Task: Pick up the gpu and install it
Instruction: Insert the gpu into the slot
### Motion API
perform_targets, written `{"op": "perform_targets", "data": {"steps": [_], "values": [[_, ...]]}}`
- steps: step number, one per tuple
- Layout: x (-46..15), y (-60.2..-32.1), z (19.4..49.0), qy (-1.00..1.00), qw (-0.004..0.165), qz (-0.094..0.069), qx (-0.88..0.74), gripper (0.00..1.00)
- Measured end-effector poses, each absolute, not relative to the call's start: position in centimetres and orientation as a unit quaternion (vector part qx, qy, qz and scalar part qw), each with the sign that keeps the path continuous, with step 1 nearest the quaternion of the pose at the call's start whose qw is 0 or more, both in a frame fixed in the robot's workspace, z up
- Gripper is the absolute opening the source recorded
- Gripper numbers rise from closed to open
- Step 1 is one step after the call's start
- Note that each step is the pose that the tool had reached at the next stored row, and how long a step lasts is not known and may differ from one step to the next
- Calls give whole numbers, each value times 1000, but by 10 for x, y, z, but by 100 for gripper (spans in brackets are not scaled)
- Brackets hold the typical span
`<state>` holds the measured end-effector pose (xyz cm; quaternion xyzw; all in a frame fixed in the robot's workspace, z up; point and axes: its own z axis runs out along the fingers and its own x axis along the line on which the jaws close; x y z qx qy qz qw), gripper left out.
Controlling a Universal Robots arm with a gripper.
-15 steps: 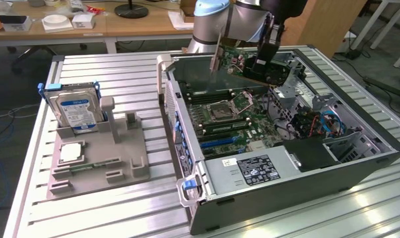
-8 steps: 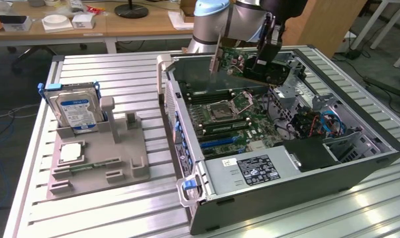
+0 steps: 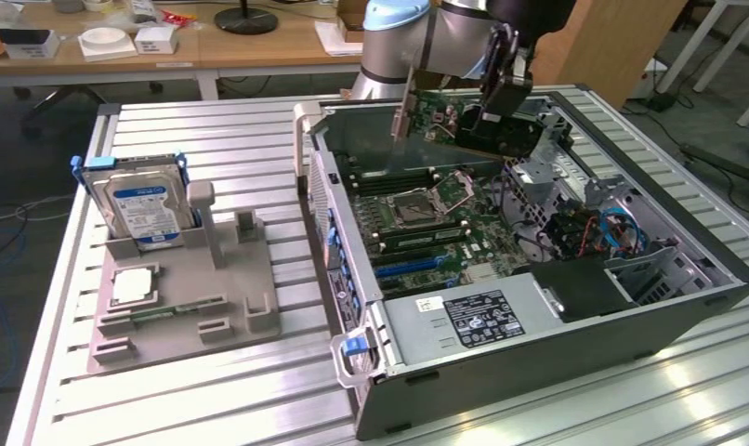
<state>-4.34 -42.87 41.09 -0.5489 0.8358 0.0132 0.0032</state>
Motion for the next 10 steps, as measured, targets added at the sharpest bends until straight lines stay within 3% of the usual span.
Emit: {"op": "perform_targets", "data": {"steps": [10], "values": [[-44, -429, 411, 813, 3, 13, -583, 27]]}}
